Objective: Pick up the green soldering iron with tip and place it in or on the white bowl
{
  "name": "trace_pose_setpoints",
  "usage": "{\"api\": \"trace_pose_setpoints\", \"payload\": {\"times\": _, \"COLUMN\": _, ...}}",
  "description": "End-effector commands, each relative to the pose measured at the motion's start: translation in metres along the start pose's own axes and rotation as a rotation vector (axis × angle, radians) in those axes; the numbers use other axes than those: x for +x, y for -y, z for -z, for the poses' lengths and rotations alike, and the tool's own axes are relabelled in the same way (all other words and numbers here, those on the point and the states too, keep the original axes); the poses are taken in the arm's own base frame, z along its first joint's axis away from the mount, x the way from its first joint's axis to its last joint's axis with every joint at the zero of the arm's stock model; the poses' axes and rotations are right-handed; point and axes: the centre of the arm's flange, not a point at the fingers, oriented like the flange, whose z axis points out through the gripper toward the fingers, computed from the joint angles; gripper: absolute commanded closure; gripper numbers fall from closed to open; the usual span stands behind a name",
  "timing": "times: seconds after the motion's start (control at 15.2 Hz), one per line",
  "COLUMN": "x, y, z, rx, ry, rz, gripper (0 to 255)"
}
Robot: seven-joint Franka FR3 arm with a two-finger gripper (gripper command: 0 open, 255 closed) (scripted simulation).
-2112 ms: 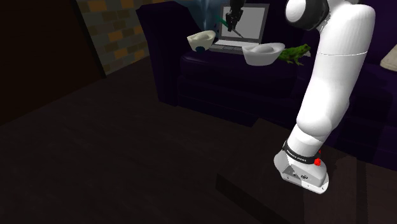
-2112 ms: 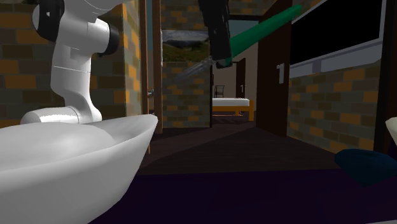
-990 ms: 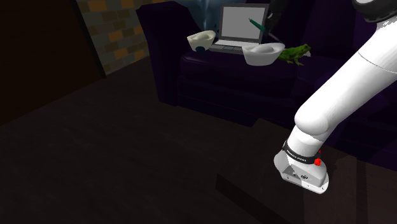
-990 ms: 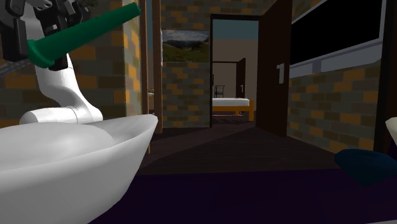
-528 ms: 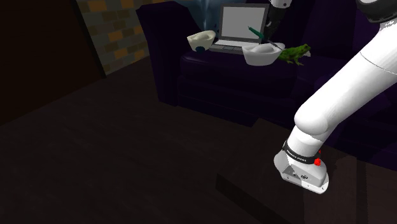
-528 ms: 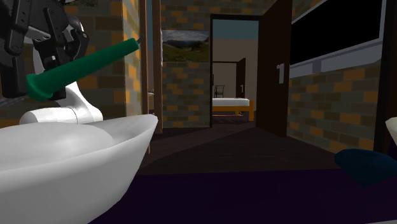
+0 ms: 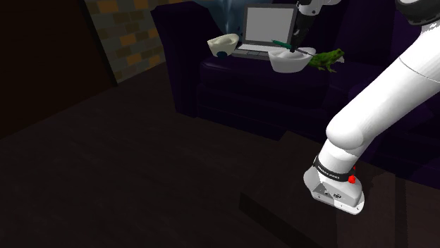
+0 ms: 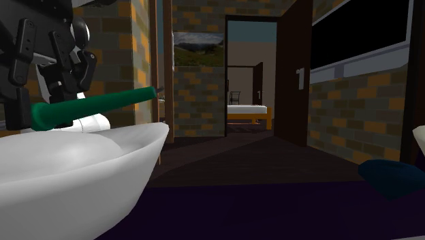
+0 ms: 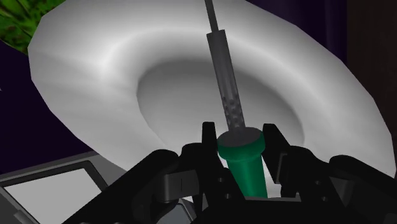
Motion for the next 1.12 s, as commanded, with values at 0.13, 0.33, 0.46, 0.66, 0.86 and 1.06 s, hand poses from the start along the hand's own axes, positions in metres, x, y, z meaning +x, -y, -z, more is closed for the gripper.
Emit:
{"api": "trace_pose_setpoints", "payload": {"times": 0.13, "x": 0.0, "y": 0.0, "z": -0.002, "rx": 0.001, "ry": 0.003, "rz": 0.0, "gripper": 255}}
{"api": "trace_pose_setpoints", "payload": {"times": 0.33, "x": 0.0, "y": 0.0, "z": -0.001, "rx": 0.001, "ry": 0.003, "rz": 0.0, "gripper": 0}}
{"api": "trace_pose_setpoints", "payload": {"times": 0.46, "x": 0.0, "y": 0.0, "z": -0.001, "rx": 0.001, "ry": 0.003, "rz": 0.0, "gripper": 0}}
{"api": "trace_pose_setpoints", "payload": {"times": 0.66, "x": 0.0, "y": 0.0, "z": 0.011, "rx": 0.001, "ry": 0.003, "rz": 0.0, "gripper": 0}}
{"api": "trace_pose_setpoints", "payload": {"times": 0.86, "x": 0.0, "y": 0.0, "z": 0.048, "rx": 0.001, "ry": 0.003, "rz": 0.0, "gripper": 0}}
{"api": "trace_pose_setpoints", "payload": {"times": 1.06, "x": 0.0, "y": 0.0, "z": 0.048, "rx": 0.001, "ry": 0.003, "rz": 0.0, "gripper": 0}}
